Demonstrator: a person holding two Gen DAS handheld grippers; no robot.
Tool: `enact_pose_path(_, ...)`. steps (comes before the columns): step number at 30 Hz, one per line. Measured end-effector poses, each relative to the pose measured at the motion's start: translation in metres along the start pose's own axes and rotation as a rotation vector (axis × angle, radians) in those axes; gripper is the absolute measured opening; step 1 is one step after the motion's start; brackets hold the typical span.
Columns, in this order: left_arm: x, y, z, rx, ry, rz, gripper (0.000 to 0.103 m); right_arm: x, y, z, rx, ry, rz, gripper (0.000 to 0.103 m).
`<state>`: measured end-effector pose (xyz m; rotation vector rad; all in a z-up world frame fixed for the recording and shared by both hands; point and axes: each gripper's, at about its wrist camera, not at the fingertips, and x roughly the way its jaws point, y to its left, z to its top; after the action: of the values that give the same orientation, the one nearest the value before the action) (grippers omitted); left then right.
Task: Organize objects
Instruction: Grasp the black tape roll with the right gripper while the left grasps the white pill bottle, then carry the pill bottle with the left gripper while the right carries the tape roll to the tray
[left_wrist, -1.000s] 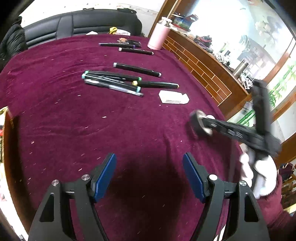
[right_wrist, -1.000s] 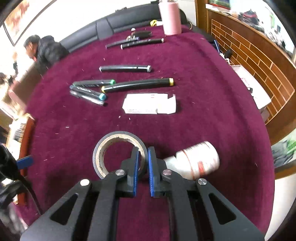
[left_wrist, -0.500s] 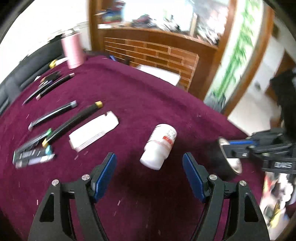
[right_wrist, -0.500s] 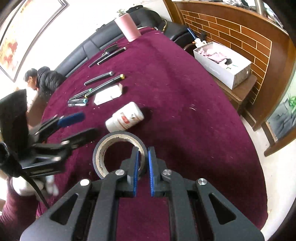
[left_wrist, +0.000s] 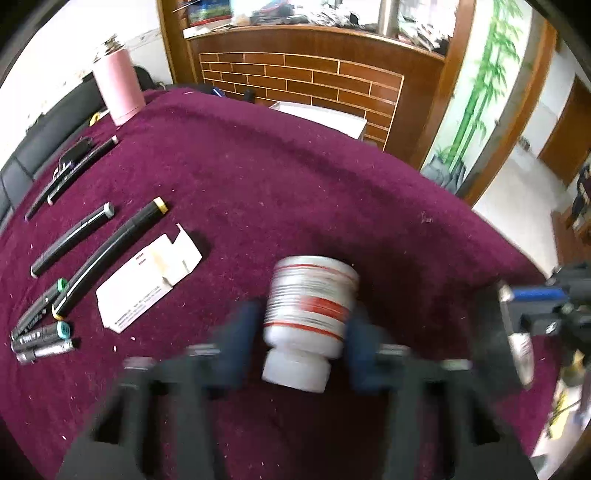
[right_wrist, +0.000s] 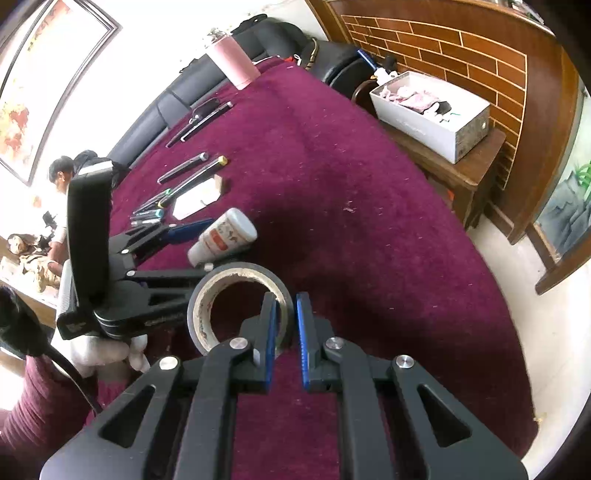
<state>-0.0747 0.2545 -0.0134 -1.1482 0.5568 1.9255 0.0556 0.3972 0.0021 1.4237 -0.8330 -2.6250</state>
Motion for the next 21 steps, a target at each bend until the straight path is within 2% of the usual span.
enact_pose_path(1, -0.002, 0.005, -0.001, -0.039, 0.006, -0.020, 0.030, 0.000, 0.003, 0.000, -0.005, 0.000, 0.002, 0.008)
enact_pose_path(5, -0.019, 0.024, -0.017, -0.126, -0.031, -0.021, 0.030, 0.002, 0.024, -0.002, -0.037, 0.003, 0.021, 0.008)
enact_pose_path(9, -0.054, 0.050, -0.049, -0.232, -0.086, -0.030, 0.030, 0.010, 0.055, -0.005, -0.087, 0.018, 0.055, 0.008)
enact_pose_path(15, -0.134, 0.086, -0.127, -0.401, -0.166, 0.016, 0.030, 0.031, 0.127, -0.016, -0.191, 0.072, 0.137, 0.008)
enact_pose_path(18, -0.179, 0.114, -0.179, -0.515, -0.226, 0.046, 0.030, 0.040, 0.174, -0.028, -0.270, 0.094, 0.173, 0.008)
enact_pose_path(21, -0.217, 0.141, -0.233, -0.621, -0.271, 0.113, 0.031, 0.048, 0.221, -0.042, -0.346, 0.122, 0.215, 0.008)
